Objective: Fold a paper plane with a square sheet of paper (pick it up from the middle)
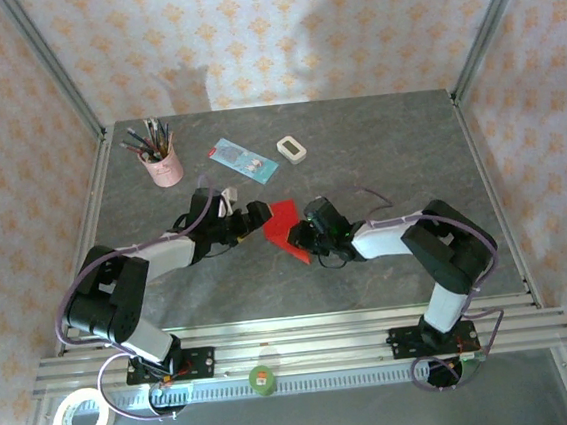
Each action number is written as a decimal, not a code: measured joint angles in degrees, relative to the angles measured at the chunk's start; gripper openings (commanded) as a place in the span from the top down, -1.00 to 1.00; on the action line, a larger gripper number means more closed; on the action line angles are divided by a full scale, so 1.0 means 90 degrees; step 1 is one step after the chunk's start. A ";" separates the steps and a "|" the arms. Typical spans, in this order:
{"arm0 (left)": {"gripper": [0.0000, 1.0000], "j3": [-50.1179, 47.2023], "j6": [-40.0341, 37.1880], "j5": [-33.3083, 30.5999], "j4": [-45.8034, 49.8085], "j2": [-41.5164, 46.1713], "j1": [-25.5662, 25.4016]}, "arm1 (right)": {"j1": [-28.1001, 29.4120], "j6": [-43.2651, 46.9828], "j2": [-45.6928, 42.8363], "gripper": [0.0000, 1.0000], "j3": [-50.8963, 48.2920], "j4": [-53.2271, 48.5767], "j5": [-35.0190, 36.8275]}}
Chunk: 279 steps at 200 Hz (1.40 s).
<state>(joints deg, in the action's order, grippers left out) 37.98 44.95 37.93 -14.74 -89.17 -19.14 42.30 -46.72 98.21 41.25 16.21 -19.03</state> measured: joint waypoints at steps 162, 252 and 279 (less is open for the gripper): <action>0.03 0.0177 0.0673 0.0228 0.0284 -0.0765 -0.0406 | -0.0165 -0.0313 0.0000 0.50 -0.0374 0.0733 -0.0299; 0.18 0.0464 0.0862 0.0092 0.0406 -0.0867 -0.0449 | -0.0170 -0.0311 0.0000 0.52 -0.0471 0.0920 -0.0316; 0.17 0.0590 0.0862 0.0119 0.0398 -0.0874 -0.0449 | -0.0172 -0.0311 0.0000 0.52 -0.0493 0.0964 -0.0323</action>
<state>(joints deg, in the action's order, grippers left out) 43.29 52.71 39.00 -11.16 -97.03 -23.18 40.75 -49.52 98.21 36.82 24.88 -21.93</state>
